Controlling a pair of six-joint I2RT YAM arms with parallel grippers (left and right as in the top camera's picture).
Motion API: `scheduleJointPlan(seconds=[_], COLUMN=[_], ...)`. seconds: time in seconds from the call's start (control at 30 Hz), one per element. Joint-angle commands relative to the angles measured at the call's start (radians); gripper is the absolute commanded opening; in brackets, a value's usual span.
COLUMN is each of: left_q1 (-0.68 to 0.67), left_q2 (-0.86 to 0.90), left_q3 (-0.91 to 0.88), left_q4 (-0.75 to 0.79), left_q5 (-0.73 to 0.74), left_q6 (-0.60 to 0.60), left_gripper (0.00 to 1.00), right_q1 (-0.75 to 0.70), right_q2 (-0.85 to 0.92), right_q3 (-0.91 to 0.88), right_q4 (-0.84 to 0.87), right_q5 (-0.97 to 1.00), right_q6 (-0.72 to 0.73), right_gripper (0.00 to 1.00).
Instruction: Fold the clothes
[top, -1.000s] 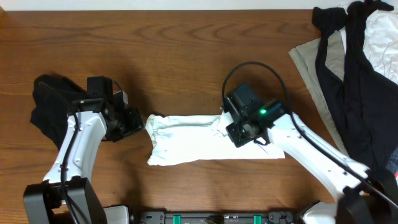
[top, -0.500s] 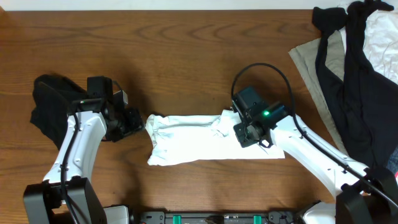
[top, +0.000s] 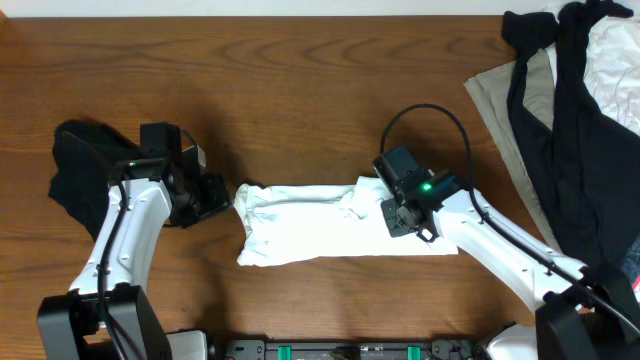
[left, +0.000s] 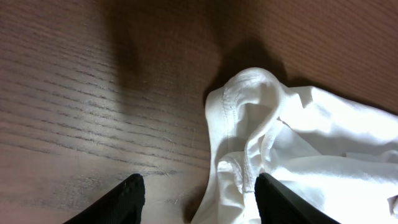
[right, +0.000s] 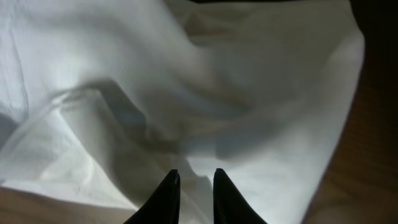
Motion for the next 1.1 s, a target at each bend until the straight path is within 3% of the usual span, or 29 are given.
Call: scheduleJointPlan(seconds=[0.0,0.33,0.77,1.07], left_q1=[-0.002,-0.002,-0.002,-0.002], left_q2=[-0.001,-0.001,-0.001,0.0], left_q3=[-0.002,-0.002,-0.002,-0.002], left_q4=[0.0,0.0,0.0,0.0], left_q5=[0.012,0.012,0.012,0.012], left_q6=[0.003,0.003,0.003,0.003], left_gripper=[0.59,0.59,0.59,0.59], right_q1=[-0.01,0.013,0.01,0.01], right_q2=[0.037,0.067,0.066,0.062], right_q3=[-0.023,-0.039,-0.039,-0.034], right_q4=[0.029,0.085,0.07,0.071], right_q5=[-0.039,-0.396,-0.418,-0.57], right_q6=[0.013,-0.227,-0.296,-0.403], right_gripper=[0.17,0.11,0.15,0.15])
